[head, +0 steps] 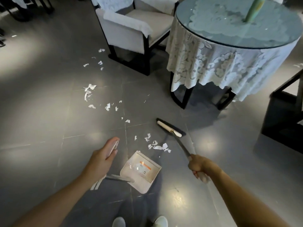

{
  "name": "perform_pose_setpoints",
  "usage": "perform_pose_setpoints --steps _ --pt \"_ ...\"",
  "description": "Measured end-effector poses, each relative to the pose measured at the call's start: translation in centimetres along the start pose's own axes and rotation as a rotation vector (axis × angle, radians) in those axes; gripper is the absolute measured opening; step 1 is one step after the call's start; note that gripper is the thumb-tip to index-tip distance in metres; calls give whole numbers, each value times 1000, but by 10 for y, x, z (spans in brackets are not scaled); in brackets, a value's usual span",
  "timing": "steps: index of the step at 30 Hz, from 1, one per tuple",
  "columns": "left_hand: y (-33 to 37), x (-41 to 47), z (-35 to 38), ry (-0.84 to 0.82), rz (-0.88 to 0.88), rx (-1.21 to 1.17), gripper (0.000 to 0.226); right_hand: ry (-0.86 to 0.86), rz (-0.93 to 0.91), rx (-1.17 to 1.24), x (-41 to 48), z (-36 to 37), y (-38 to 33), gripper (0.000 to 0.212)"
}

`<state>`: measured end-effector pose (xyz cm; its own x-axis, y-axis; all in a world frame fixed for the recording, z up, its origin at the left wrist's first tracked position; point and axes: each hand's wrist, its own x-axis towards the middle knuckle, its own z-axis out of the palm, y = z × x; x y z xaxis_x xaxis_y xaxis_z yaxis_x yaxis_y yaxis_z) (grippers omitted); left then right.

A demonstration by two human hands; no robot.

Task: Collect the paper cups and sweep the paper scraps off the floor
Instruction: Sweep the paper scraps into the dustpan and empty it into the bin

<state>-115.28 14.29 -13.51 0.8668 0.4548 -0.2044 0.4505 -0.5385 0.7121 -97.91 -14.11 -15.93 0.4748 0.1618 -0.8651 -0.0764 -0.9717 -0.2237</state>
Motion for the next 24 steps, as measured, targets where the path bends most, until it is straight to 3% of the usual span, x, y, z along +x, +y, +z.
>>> perform_pose_setpoints --steps 5,7,10,13,16,24 --pt "4 6 3 24 37 5 34 -105 0 34 -54 32 -3 53" --pt "4 9 4 25 19 9 35 -170 13 182 -77 41 -7 49" --pt "0 9 4 46 9 -12 34 -276 160 504 -108 50 -13 32" --pt "-7 3 -1 31 43 -31 34 -330 176 677 -137 54 -18 12" --pt "-16 -6 -8 -14 72 -20 35 -327 169 825 -159 58 -15 14" --pt "-43 -28 -52 -39 56 24 31 -131 117 918 -150 67 -22 12"
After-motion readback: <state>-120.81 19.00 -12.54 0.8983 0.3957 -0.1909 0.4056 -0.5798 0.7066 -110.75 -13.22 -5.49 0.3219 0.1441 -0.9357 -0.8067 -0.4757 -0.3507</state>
